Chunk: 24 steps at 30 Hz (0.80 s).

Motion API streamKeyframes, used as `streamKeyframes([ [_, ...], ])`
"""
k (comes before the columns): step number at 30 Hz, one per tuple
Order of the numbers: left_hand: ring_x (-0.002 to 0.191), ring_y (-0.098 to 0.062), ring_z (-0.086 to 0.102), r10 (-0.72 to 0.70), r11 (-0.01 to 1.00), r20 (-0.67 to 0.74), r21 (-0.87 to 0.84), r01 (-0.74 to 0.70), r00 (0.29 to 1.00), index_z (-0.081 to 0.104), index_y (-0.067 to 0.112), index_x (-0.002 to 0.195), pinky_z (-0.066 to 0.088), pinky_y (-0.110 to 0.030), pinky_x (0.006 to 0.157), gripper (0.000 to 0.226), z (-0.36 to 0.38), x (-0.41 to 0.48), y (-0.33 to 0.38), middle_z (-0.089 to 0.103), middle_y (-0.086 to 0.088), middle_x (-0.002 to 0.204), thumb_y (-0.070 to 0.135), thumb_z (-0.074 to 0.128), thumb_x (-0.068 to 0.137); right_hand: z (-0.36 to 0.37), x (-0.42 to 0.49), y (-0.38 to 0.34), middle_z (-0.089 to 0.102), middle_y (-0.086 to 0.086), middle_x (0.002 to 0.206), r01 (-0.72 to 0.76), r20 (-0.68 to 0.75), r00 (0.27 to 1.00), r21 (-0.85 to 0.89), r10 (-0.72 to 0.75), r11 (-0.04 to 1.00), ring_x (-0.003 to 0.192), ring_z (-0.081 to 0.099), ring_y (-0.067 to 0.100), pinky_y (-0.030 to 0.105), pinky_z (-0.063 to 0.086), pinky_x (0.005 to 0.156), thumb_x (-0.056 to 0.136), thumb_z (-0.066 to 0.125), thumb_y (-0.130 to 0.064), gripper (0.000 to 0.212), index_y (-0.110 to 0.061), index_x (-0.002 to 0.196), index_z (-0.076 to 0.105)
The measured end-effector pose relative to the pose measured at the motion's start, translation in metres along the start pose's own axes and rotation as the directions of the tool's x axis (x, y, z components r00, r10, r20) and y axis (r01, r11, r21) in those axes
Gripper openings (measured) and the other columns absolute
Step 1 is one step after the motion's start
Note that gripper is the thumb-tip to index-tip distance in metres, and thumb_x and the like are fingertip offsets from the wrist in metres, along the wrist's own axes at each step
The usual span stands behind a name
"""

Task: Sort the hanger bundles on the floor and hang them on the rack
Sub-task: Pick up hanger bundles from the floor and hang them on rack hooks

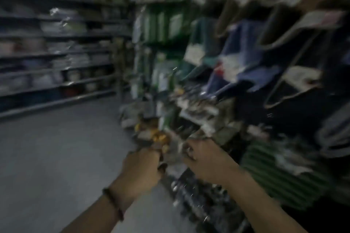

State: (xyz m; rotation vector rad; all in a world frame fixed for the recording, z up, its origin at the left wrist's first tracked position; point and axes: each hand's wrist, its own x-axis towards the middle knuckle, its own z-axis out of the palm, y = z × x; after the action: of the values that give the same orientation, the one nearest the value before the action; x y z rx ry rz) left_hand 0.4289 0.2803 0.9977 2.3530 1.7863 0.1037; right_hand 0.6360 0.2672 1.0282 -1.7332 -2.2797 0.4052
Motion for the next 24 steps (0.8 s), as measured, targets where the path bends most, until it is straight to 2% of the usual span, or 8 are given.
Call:
streamKeyframes([
  [3,0.110,-0.028,0.067,-0.163,0.985,0.159,-0.023,0.169,0.974,0.063,0.030,0.122,0.054,-0.041,0.096,0.038,0.055,-0.041,-0.098,0.066,0.000,0.118,0.059,0.048,0.102,0.101,0.036,-0.048,0.064,-0.006,0.099,0.057,0.184,0.981,0.043,-0.064,0.997,0.092,0.066,0.021,0.042,0.058,0.078,0.095,0.052,-0.056,0.025,-0.033,0.103,0.054],
  [5,0.118,-0.025,0.064,-0.291,0.949,0.221,-0.057,0.311,0.931,0.064,0.033,0.127,0.052,-0.040,0.102,0.040,0.084,-0.072,-0.156,0.065,0.001,0.128,0.060,0.048,0.103,0.156,0.054,-0.080,0.065,-0.007,0.107,0.059,0.295,0.952,0.095,-0.085,0.994,0.100,0.066,0.018,0.039,0.057,0.086,0.097,0.055,-0.055,0.029,-0.030,0.111,0.060],
  [7,0.122,-0.024,0.063,-0.388,0.903,0.271,-0.079,0.422,0.881,0.064,0.032,0.128,0.051,-0.040,0.103,0.041,0.111,-0.102,-0.206,0.065,0.002,0.129,0.060,0.048,0.102,0.207,0.067,-0.102,0.065,-0.006,0.111,0.054,0.395,0.914,0.108,-0.092,0.993,0.101,0.063,0.012,0.031,0.054,0.088,0.099,0.059,-0.051,0.032,-0.027,0.119,0.063],
  [10,0.116,-0.027,0.066,-0.525,0.806,0.340,-0.095,0.584,0.780,0.068,0.029,0.121,0.054,-0.038,0.096,0.041,0.147,-0.140,-0.268,0.070,0.000,0.120,0.059,0.050,0.101,0.279,0.087,-0.122,0.064,-0.009,0.106,0.061,0.576,0.810,0.099,-0.107,0.993,0.091,0.061,0.005,0.025,0.052,0.082,0.099,0.061,-0.050,0.030,-0.027,0.117,0.065],
  [13,0.113,-0.029,0.069,-0.625,0.699,0.413,-0.082,0.710,0.663,0.071,0.023,0.117,0.055,-0.038,0.093,0.042,0.188,-0.164,-0.316,0.072,-0.004,0.118,0.054,0.047,0.102,0.345,0.119,-0.141,0.066,-0.008,0.102,0.029,0.729,0.677,0.105,-0.097,0.994,0.088,0.064,0.006,0.027,0.056,0.084,0.098,0.062,-0.048,0.025,-0.027,0.111,0.065],
  [15,0.111,-0.024,0.070,-0.664,0.587,0.499,-0.112,0.802,0.556,0.069,0.024,0.121,0.057,-0.038,0.095,0.038,0.222,-0.176,-0.343,0.072,-0.001,0.121,0.050,0.048,0.103,0.390,0.144,-0.153,0.067,-0.006,0.102,0.033,0.803,0.585,0.112,-0.110,0.993,0.090,0.065,0.009,0.029,0.057,0.086,0.099,0.061,-0.044,0.023,-0.023,0.108,0.066],
  [20,0.108,-0.013,0.067,-0.710,0.215,0.655,-0.146,0.966,0.257,0.067,0.030,0.125,0.057,-0.033,0.096,0.035,0.331,-0.195,-0.402,0.070,0.005,0.124,0.053,0.052,0.104,0.531,0.213,-0.155,0.067,-0.006,0.097,0.119,0.917,0.388,0.053,-0.096,0.992,0.086,0.064,0.008,0.029,0.056,0.082,0.103,0.058,-0.038,0.019,-0.020,0.102,0.064],
  [24,0.097,-0.011,0.070,-0.670,-0.076,0.732,-0.231,0.970,0.122,0.068,0.031,0.121,0.059,-0.029,0.089,0.026,0.435,-0.197,-0.436,0.072,0.004,0.115,0.046,0.054,0.106,0.659,0.252,-0.153,0.066,-0.003,0.097,0.235,0.966,0.251,0.002,-0.063,0.972,0.088,0.064,0.013,0.028,0.053,0.075,0.103,0.054,-0.040,0.025,-0.018,0.094,0.060],
])
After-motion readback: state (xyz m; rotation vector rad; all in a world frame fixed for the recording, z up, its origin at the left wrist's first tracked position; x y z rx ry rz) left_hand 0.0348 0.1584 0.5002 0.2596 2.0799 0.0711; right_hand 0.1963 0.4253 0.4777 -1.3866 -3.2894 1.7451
